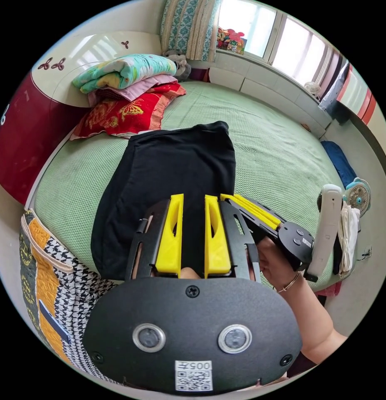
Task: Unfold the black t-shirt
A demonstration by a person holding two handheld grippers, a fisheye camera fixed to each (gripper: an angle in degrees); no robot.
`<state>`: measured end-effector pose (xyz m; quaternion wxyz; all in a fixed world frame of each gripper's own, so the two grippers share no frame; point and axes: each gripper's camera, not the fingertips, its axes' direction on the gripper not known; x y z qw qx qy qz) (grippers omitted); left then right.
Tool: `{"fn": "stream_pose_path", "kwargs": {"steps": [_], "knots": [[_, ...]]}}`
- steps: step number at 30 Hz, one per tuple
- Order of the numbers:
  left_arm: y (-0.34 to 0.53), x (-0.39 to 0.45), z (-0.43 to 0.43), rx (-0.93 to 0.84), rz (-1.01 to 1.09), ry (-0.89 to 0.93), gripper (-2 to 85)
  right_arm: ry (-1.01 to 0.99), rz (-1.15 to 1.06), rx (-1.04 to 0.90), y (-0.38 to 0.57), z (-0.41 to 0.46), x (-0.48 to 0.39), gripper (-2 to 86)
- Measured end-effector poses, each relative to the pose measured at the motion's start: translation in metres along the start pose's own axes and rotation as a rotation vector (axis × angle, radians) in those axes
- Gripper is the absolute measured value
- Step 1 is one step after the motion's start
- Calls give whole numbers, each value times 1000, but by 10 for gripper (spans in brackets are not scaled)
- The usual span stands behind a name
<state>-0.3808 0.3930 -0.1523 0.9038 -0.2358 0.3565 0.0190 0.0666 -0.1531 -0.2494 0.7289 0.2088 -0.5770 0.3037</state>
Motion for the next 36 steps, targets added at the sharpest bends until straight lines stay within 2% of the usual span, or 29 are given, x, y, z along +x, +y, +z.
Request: {"fn": "stream_pose_path", "kwargs": {"steps": [5,9,15,23,36], "knots": [[-3,-8,0,-1,-14,18,88,-48,-88,88,1,-9,-13,9],[-5,-9,2,-9,-15,30,88,97,-63,19,-1,8,-15,40],[-8,-4,5,-17,4,29,88,80,-46,-5,-4,13,-14,59],[-14,-3,13,-27,9,42,87,1,-76,8,-4,9,-10,-9],[-18,16,27,-50,24,8,85,72,-128,11,3,-22,-16,-13]]}}
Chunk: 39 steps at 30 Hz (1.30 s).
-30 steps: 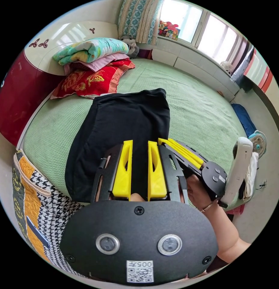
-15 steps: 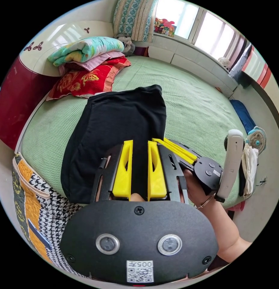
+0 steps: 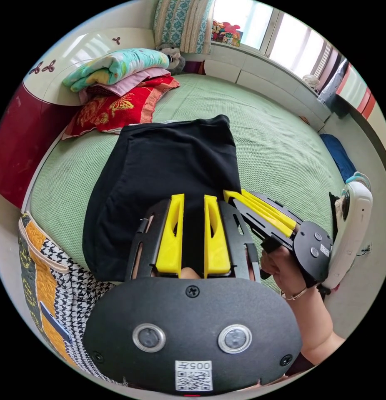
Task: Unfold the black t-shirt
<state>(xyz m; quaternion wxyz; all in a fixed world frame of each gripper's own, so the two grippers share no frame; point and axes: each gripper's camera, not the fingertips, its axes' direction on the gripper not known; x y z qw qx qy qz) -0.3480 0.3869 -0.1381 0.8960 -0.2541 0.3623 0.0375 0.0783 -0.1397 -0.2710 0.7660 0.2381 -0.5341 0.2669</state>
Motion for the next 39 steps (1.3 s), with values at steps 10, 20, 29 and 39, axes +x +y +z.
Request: {"fn": "stream_pose_path", "kwargs": {"steps": [10,20,29,39], "knots": [[-11,45,17,-6,53,18,84,54,69,5,13,-32,38,-13],[-22,106,44,-31,143,21,84,223,91,-16,31,-60,76,-13],[-27,156,66,-36,228,1,84,357,217,-81,58,-87,130,-13],[-37,191,100,-67,304,-25,91,484,379,-217,88,-104,194,18]]}}
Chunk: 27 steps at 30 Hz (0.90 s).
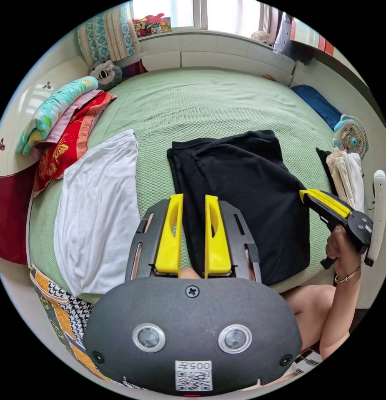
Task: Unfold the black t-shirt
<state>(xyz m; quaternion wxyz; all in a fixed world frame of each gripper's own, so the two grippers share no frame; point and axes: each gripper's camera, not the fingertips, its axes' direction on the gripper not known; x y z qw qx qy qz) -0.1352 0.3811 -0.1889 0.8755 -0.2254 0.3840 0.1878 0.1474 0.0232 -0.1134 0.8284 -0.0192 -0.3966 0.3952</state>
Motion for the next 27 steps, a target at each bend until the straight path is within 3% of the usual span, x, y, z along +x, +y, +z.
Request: {"fn": "stream_pose_path", "kwargs": {"steps": [3,12,27], "knots": [[-6,-1,16,-29,1,26,95,12,24,56,-1,-7,19,78],[-18,-5,58,-122,31,73,103,-103,94,129,-8,18,45,93],[-39,0,103,-97,38,81,66,-68,131,125,-25,56,31,31]]}}
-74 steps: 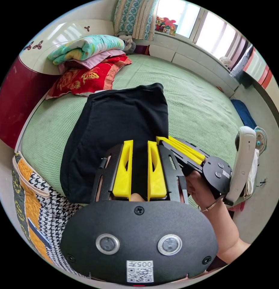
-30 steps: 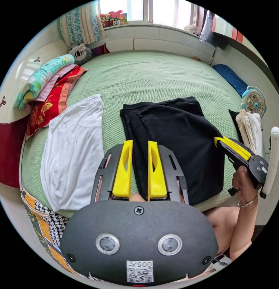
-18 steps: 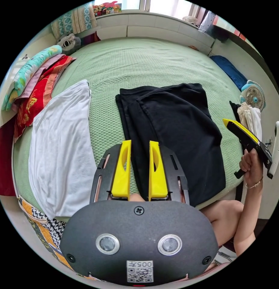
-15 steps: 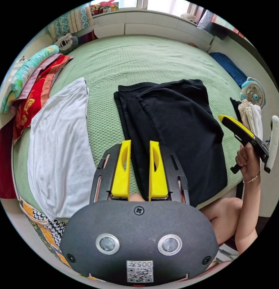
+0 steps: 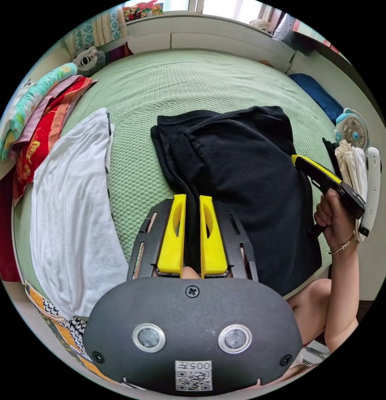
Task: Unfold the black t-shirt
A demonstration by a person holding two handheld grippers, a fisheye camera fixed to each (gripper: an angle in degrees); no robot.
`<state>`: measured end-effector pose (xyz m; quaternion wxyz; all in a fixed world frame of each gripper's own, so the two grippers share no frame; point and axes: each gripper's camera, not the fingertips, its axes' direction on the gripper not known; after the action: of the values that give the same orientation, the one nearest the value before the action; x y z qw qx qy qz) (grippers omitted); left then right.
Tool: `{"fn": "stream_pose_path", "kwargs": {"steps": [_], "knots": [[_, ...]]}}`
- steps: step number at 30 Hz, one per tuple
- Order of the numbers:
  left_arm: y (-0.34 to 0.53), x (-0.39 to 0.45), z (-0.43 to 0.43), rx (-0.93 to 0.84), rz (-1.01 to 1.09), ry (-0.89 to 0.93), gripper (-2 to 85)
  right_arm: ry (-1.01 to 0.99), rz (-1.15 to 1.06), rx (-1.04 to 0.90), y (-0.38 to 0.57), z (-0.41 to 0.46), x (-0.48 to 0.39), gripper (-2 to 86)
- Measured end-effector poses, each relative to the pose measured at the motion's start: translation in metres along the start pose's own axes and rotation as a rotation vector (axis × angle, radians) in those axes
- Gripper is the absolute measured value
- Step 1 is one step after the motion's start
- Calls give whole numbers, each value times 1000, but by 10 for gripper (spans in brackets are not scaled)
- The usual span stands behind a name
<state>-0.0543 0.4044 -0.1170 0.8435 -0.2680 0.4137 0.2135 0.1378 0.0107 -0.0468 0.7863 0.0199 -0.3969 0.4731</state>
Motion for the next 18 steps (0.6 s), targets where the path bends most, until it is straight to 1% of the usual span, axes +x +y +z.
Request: {"fn": "stream_pose_path", "kwargs": {"steps": [4,8,11,18], "knots": [[-4,6,4,41,13,-44,64,45,19,36,-1,-3,-6,33],[-2,2,-2,63,-41,-45,66,91,-1,49,1,-15,-16,42],[4,-2,-16,84,-76,-45,69,57,-37,61,5,-27,-23,49],[19,0,-26,108,-67,-53,79,6,-136,96,17,-53,-39,72]]}}
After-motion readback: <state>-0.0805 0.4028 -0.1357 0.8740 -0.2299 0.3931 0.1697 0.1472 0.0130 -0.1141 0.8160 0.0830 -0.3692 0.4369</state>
